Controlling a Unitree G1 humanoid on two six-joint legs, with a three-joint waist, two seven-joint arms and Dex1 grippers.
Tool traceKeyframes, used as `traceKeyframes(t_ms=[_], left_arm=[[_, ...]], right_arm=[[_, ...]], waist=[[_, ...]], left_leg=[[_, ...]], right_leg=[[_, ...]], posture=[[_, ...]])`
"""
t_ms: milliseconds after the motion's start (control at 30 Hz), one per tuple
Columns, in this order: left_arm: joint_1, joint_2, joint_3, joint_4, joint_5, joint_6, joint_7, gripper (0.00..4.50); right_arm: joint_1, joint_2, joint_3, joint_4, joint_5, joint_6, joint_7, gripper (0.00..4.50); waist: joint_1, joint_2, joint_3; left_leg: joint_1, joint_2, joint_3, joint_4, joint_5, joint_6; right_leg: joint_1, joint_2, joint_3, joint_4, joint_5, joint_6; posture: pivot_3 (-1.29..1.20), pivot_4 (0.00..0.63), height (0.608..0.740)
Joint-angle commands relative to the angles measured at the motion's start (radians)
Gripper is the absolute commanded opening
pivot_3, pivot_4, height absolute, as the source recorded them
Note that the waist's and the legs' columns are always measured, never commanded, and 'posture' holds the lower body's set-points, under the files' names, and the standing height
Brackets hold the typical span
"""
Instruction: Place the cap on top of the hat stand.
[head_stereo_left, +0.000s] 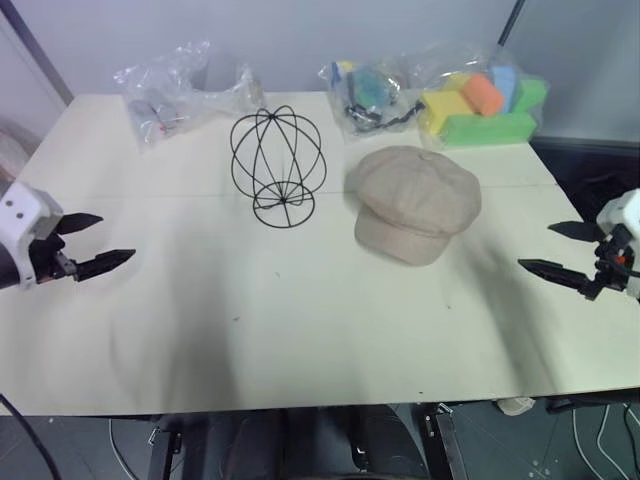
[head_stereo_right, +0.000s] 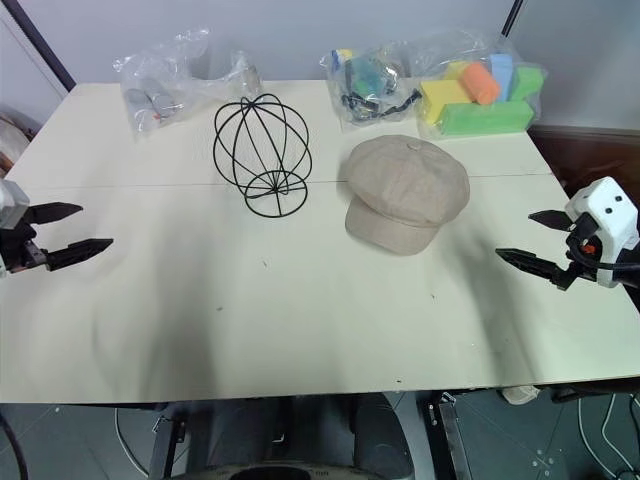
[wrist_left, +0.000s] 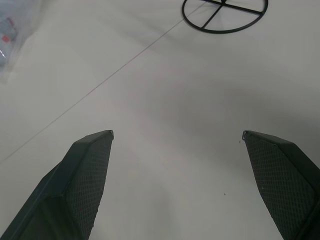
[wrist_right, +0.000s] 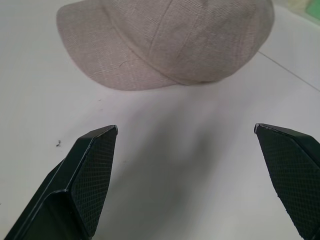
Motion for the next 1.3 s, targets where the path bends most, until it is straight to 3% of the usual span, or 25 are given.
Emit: traceKeyframes(t_ms=[33,400,567,700,833,1000,1133,1300], left_arm=[[-0.013,0.01,0.025,-0.014,0.012,-0.029,0.004,4.33],[-0.081,-0.013,-0.012,-0.023,-0.028,0.033,-0.006,4.33],[-0.103,-0.037,-0.032,-0.205,-0.171,0.199,-0.047,4.33],[-0.092,-0.058,-0.118,-0.377,-0.237,0.274,-0.077,4.33],[-0.153,-0.085,-0.225,-0.469,-0.265,0.31,-0.092,4.33],[-0.266,-0.13,-0.313,-0.468,-0.28,0.341,-0.111,4.33],[-0.33,-0.16,-0.369,-0.433,-0.25,0.32,-0.127,4.33],[-0.358,-0.183,-0.382,-0.425,-0.244,0.319,-0.126,4.33]], right_arm=[[-0.012,-0.002,-0.016,0.006,-0.007,-0.027,0.005,4.5],[-0.041,0.009,-0.012,-0.002,-0.074,-0.055,-0.11,4.5],[-0.038,0.022,0.03,-0.229,-0.106,0.024,-0.212,4.5],[-0.049,0.073,0.099,-0.46,-0.124,0.143,-0.34,4.5],[-0.102,0.152,0.273,-0.632,-0.247,0.274,-0.524,4.5],[-0.128,0.244,0.592,-0.705,-0.472,0.316,-0.655,4.5],[-0.164,0.339,0.808,-0.576,-0.654,0.274,-0.727,4.5],[-0.231,0.391,0.912,-0.367,-0.851,0.191,-0.813,4.5]], waist=[[-0.001,0.0,0.0],[-0.001,0.0,0.0],[-0.001,0.0,0.0],[0.0,0.0,0.0],[0.0,0.0,0.0],[0.001,-0.001,0.0],[-0.001,-0.001,0.0],[-0.002,-0.001,-0.001]], left_leg=[[0.0,0.0,0.0,0.0,0.0,0.0],[0.0,-0.002,0.0,0.0,0.0,0.0],[0.0,-0.002,0.0,0.0,0.0,0.0],[0.0,-0.002,0.0,0.001,0.0,0.0],[0.0,-0.002,-0.001,0.002,0.0,0.0],[-0.001,-0.003,-0.002,0.003,0.0,0.0],[-0.001,-0.004,-0.002,0.003,0.0,0.0],[-0.001,-0.004,-0.002,0.004,0.0,0.0]], right_leg=[[0.0,0.0,0.0,0.0,0.0,0.0],[0.0,0.001,0.0,0.001,0.0,0.0],[0.0,0.001,0.0,0.001,0.0,0.001],[0.0,0.001,0.0,0.001,0.0,0.001],[0.0,0.001,0.0,0.002,0.0,0.001],[0.0,0.002,0.0,0.001,0.0,0.0],[0.0,0.003,0.0,0.002,0.0,0.0],[0.001,0.003,0.0,0.002,0.0,0.0]], posture=[[0.0,0.15,0.74],[0.0,0.15,0.74],[0.0,0.15,0.74],[0.0,0.15,0.74],[0.0,0.15,0.74],[0.0,0.15,0.74],[0.0,0.15,0.74],[0.0,0.15,0.74]])
